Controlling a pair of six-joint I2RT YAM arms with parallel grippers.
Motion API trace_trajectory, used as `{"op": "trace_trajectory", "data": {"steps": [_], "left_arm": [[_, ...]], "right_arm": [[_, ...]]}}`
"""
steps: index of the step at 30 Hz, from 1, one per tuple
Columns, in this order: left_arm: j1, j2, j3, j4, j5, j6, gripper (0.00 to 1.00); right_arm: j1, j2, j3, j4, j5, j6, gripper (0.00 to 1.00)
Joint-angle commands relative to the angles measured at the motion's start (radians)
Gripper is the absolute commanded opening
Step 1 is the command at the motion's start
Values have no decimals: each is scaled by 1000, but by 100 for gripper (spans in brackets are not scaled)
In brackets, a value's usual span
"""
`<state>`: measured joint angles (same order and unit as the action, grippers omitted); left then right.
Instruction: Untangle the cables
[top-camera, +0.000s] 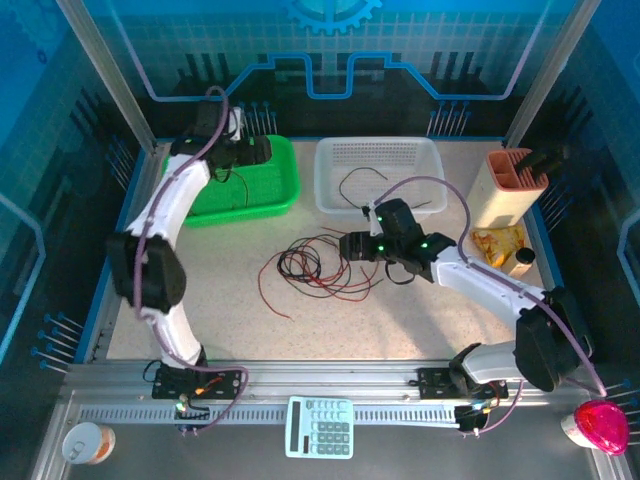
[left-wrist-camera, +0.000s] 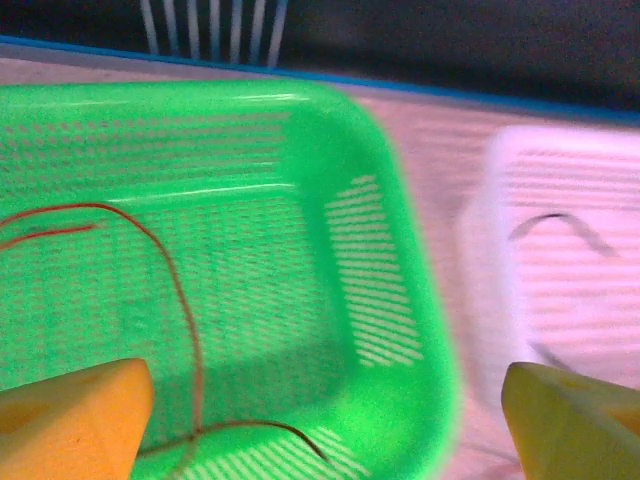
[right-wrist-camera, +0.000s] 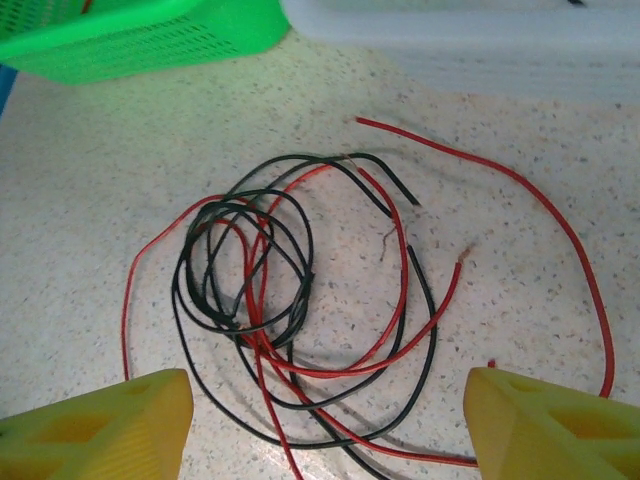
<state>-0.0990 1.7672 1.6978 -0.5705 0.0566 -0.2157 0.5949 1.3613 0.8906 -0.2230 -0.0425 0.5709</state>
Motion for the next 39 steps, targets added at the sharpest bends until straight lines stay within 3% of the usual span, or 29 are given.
{"op": "trace_trajectory", "data": {"steps": [1, 6, 12, 22, 27, 39], "left_arm": [[5, -139, -168, 118, 199, -201, 93], [1, -368, -450, 266, 248, -318, 99], [16, -496, -542, 223, 146, -299, 99], [263, -515, -570, 273, 204, -452, 99], [316, -523, -593, 302, 242, -490, 99], [361, -559, -613, 314, 276, -482, 99]], "right_arm": [[28, 43, -32, 73, 48, 71, 71], [130, 116, 26, 74, 11, 8, 65], [318, 239, 163, -33, 43, -121, 63], [555, 566, 490, -200, 217, -159, 62], [593, 690, 615, -267, 299, -155, 60], [602, 842, 733, -318, 332, -147, 58]]}}
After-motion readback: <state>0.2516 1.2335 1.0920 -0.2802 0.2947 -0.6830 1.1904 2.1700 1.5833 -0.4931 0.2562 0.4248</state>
